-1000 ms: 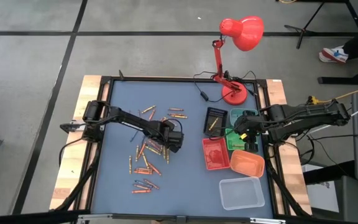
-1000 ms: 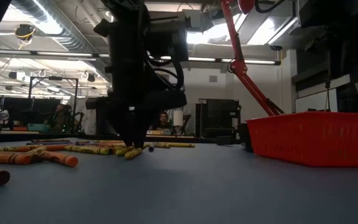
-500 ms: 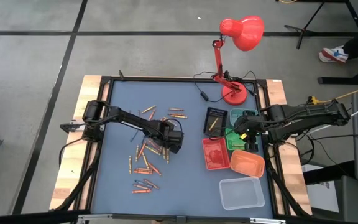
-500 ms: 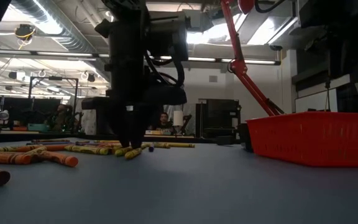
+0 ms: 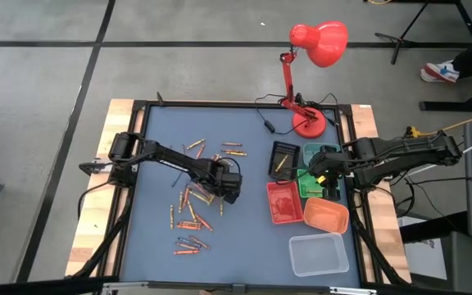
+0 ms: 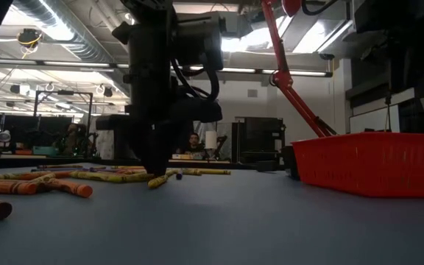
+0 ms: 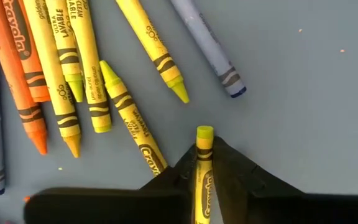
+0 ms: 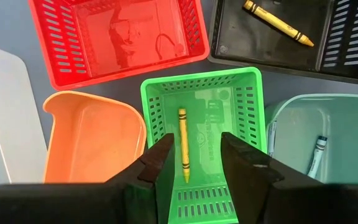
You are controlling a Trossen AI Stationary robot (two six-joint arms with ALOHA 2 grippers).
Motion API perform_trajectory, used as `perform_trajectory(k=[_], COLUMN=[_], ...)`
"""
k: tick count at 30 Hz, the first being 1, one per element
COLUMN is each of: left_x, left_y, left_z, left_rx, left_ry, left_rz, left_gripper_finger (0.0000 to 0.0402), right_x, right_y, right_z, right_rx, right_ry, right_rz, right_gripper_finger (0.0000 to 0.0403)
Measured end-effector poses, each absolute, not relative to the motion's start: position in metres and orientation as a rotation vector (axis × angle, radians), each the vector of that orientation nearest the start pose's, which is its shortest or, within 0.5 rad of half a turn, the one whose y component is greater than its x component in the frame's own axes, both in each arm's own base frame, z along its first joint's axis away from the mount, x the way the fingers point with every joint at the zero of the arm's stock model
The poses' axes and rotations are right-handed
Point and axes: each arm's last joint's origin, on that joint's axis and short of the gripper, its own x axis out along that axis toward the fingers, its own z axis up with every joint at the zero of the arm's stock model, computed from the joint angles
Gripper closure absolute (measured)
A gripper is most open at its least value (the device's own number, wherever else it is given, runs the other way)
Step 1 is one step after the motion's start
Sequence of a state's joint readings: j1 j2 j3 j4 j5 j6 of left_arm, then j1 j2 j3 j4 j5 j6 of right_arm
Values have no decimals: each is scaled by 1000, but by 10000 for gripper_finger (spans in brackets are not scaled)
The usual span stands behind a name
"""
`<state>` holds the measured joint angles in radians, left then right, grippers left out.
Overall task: Sort crayons
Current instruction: Put the yellow green crayon into the green basket
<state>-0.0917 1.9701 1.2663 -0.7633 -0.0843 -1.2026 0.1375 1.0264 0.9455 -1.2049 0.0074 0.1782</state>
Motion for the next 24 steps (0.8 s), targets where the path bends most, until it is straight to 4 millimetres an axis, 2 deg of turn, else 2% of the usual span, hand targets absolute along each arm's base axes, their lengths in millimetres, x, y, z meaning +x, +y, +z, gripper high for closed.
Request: perform_trajectory(k=[5, 13, 19, 24], left_x=[357, 359, 376, 402], left_y=[-30, -30, -32, -34], left_z=[138, 141, 164, 192], left_rx=[-833, -788, -777, -722], left_ry=[1248, 1225, 1136, 970], left_rz=[863, 806, 684, 507], left_gripper_finger=[385, 388, 389, 389], right_x=[158, 158, 164, 172], right_y=[22, 22, 22, 24], right_z=[277, 277, 279, 282], right_rx=[60, 60, 67, 76], right_ry=[1288, 1283, 1222, 1137], right_rz=[-3, -2, 5, 15], right_gripper_finger=[274, 274, 274, 274])
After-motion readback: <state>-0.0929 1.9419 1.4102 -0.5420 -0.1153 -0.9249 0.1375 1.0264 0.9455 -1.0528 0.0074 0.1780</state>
